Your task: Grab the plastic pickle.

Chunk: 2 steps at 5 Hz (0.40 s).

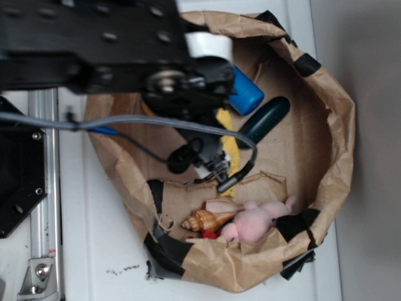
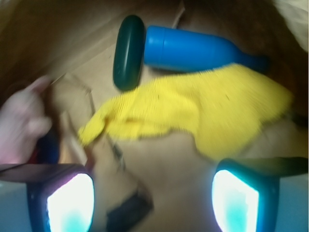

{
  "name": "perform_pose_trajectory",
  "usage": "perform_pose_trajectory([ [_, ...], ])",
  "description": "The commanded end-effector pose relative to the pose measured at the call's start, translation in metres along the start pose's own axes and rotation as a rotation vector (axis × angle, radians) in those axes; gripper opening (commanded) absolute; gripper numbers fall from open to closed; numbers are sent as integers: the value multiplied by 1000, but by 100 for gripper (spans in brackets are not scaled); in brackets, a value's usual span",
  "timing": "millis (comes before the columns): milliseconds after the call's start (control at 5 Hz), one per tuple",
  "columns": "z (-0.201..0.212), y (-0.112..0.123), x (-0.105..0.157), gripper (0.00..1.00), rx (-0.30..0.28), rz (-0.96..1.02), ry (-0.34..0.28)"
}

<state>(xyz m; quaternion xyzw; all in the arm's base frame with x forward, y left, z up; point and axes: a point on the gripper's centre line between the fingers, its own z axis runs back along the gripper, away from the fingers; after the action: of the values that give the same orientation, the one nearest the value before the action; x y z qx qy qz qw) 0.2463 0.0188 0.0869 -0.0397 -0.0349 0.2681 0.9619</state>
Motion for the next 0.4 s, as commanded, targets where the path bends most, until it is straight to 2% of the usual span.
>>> perform_pose_trajectory([
  [0, -26, -34, 41, 100, -92, 64, -57],
  [200, -53, -40, 50, 100, -73, 51, -53],
])
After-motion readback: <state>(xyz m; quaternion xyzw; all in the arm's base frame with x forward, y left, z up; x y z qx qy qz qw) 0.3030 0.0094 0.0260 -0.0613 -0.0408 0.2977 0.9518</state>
